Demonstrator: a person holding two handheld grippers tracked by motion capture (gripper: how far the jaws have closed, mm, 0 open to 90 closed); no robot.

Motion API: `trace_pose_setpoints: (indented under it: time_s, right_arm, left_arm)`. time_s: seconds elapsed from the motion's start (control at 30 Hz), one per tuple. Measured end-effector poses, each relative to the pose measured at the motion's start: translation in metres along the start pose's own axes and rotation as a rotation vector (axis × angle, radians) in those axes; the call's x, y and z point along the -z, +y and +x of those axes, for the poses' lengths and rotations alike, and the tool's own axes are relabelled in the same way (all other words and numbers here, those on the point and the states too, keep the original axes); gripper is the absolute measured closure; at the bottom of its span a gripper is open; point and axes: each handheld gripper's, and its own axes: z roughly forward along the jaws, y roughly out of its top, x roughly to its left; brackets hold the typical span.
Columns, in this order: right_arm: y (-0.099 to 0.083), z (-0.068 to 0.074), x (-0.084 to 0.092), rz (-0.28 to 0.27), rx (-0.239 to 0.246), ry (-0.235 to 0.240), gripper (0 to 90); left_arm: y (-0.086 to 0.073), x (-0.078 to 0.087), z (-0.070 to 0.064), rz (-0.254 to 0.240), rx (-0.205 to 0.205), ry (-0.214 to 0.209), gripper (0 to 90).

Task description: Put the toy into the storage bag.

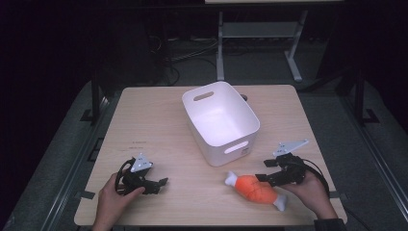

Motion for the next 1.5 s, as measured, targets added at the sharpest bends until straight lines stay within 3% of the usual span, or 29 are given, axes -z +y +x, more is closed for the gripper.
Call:
trace_pose_setpoints:
  time_s: [0.1, 0.13, 0.23, 0.37, 0.67, 1.5]
  right_arm:
    - [-0.002, 0.003, 0.002, 0.008, 0.005, 0.000, 19.4]
    - [-0.005, 0.006, 0.003, 0.013, 0.014, 0.004, 13.8]
    - [-0.007, 0.010, 0.003, 0.018, 0.026, 0.017, 12.5]
    - [-0.011, 0.018, 0.000, 0.038, 0.045, 0.032, 0.0]
    - [-0.009, 0.031, -0.011, 0.075, 0.108, 0.071, 0.0]
    - [-0.011, 0.038, -0.045, 0.177, 0.199, 0.061, 0.0]
  left_arm:
    - [0.000, 0.000, 0.000, 0.000, 0.000, 0.000, 12.7]
    - [0.000, 0.000, 0.000, 0.000, 0.000, 0.000, 12.7]
    - [0.000, 0.000, 0.000, 0.000, 0.000, 0.000, 12.7]
    - [0.000, 0.000, 0.000, 0.000, 0.000, 0.000, 12.7]
    - [0.000, 0.000, 0.000, 0.000, 0.000, 0.000, 12.7]
    - [0.000, 0.000, 0.000, 0.000, 0.000, 0.000, 12.7]
